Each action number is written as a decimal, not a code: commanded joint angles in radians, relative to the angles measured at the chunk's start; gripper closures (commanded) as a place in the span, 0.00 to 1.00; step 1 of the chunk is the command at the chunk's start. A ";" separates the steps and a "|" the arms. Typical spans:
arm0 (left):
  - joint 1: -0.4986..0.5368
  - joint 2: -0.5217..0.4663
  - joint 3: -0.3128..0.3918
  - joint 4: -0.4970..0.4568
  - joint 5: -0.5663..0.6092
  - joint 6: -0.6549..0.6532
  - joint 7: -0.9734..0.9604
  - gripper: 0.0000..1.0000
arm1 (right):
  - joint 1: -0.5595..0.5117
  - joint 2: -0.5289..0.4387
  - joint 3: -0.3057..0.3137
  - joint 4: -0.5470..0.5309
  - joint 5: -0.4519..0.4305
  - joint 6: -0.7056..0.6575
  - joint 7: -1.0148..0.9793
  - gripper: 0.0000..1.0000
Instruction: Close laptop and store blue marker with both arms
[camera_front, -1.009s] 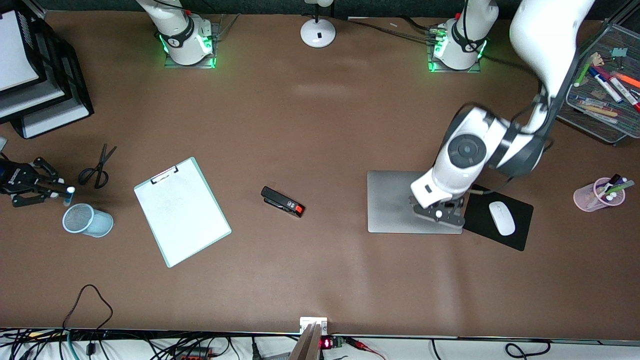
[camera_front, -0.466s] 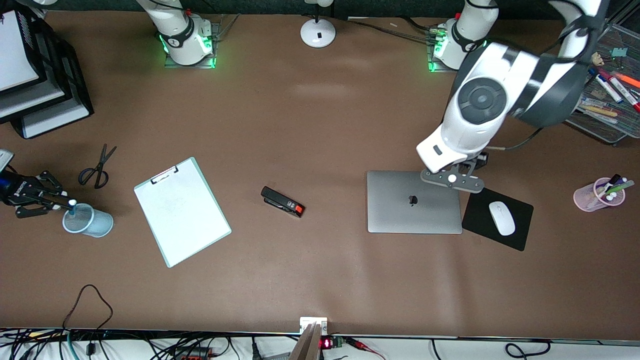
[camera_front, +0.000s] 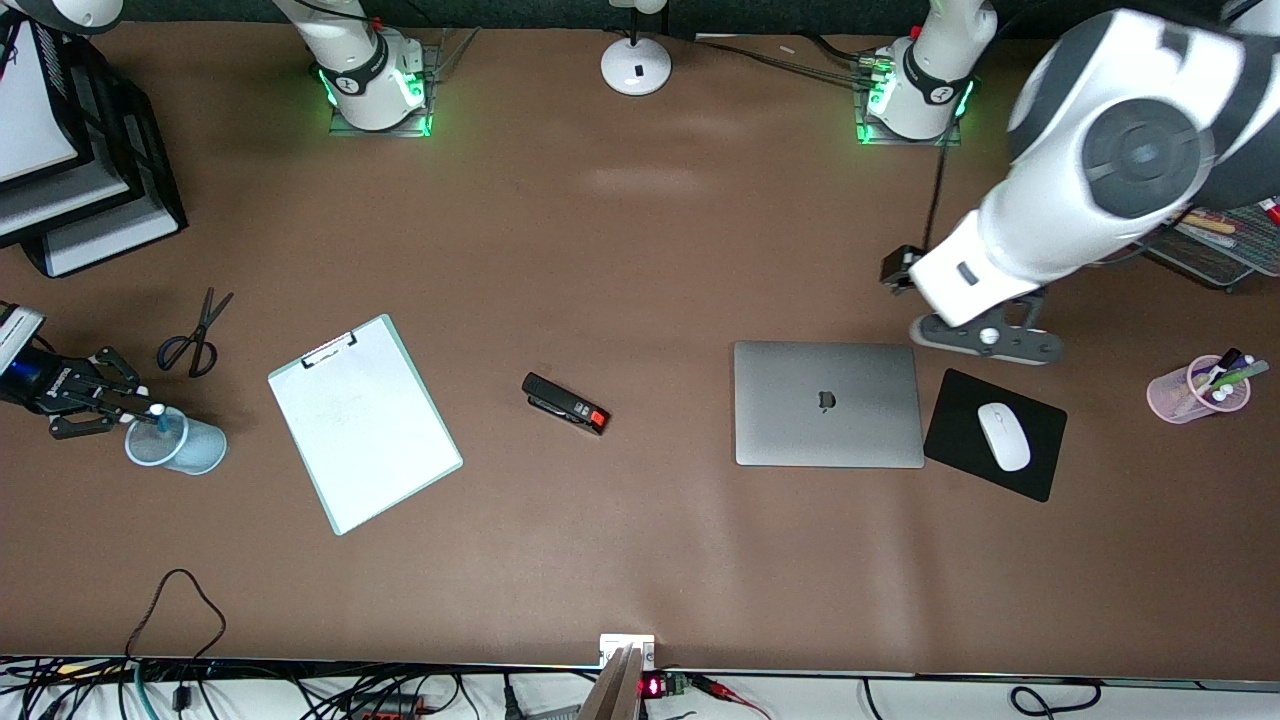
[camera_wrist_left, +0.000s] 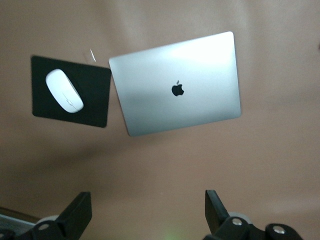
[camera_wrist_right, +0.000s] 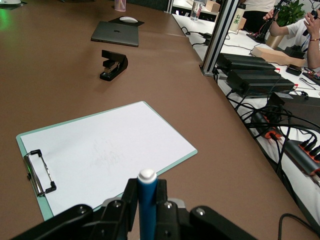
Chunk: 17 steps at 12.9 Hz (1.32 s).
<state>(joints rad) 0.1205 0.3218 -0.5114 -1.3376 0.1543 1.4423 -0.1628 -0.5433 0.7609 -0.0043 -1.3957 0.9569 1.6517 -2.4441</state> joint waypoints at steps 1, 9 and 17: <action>-0.001 -0.114 0.126 -0.041 -0.059 -0.008 0.178 0.00 | -0.014 0.009 0.009 0.026 0.017 -0.004 0.022 0.00; -0.111 -0.388 0.451 -0.360 -0.182 0.130 0.252 0.00 | 0.048 -0.055 -0.006 0.030 -0.162 0.048 0.591 0.00; -0.114 -0.327 0.442 -0.276 -0.182 0.107 0.155 0.00 | 0.213 -0.231 0.000 0.061 -0.573 0.054 1.394 0.00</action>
<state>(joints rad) 0.0160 -0.0349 -0.0740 -1.6663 -0.0193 1.5530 0.0172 -0.3633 0.5806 -0.0012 -1.3130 0.4552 1.7123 -1.1935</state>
